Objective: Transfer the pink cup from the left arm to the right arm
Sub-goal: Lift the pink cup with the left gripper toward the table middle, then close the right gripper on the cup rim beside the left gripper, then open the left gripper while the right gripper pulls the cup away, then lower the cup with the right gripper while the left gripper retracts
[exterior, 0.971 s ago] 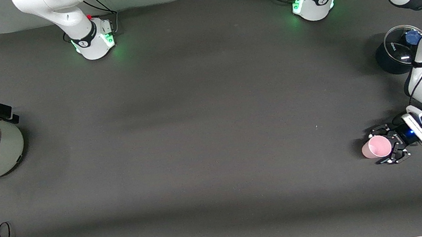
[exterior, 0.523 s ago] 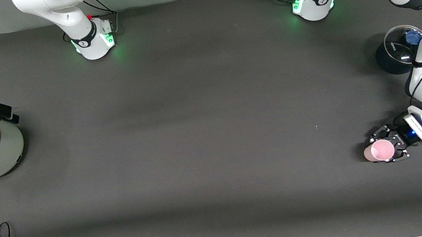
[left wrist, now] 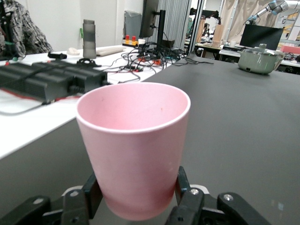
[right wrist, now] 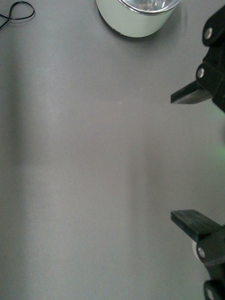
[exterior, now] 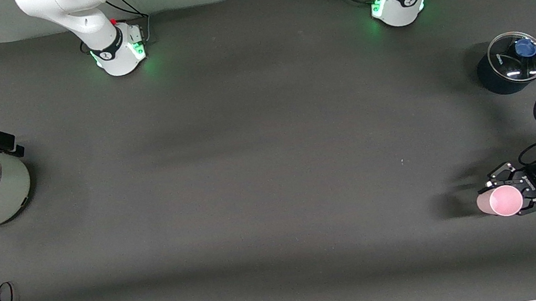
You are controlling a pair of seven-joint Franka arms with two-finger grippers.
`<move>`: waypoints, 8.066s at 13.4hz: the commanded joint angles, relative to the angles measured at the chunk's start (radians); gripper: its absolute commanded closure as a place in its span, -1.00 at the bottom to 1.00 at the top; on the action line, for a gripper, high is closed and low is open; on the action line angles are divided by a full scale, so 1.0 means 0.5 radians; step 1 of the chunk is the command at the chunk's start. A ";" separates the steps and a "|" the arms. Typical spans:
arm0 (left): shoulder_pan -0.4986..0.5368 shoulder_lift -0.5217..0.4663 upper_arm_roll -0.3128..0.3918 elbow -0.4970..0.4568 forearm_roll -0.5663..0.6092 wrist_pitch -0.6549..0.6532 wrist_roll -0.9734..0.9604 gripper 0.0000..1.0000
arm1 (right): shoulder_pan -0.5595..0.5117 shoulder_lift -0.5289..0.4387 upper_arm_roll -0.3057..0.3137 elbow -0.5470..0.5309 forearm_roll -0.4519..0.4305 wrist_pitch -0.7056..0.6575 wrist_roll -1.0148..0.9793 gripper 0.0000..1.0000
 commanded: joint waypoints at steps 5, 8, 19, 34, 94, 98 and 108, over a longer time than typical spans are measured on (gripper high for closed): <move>-0.208 -0.752 -0.204 -0.713 -0.180 0.451 -0.398 0.18 | -0.004 0.056 -0.024 0.031 0.016 -0.023 -0.033 -1.00; -0.205 -1.133 -0.501 -1.134 -0.499 0.936 -0.401 0.18 | -0.004 0.096 -0.024 0.028 0.013 -0.023 -0.036 -1.00; -0.318 -1.496 -1.652 -1.305 -1.148 2.479 -0.621 0.10 | 0.048 0.077 0.019 0.092 0.193 -0.026 0.141 -0.99; -0.804 -1.361 -1.643 -0.988 -1.123 2.919 -0.738 0.11 | 0.946 0.703 0.016 0.939 0.345 0.234 2.381 -0.99; 0.874 -1.386 -1.634 -1.154 0.012 0.749 -1.420 -0.99 | 0.674 0.305 -0.570 -0.464 0.142 0.735 -0.115 1.00; 1.055 -1.383 -1.631 -0.844 0.756 0.202 -2.176 -1.00 | 0.692 0.295 -0.567 -0.987 0.142 1.383 -0.115 1.00; 0.786 -1.481 -1.671 -0.341 2.619 -0.618 -3.343 -1.00 | 0.741 0.525 -0.549 -1.402 0.142 2.176 -0.112 1.00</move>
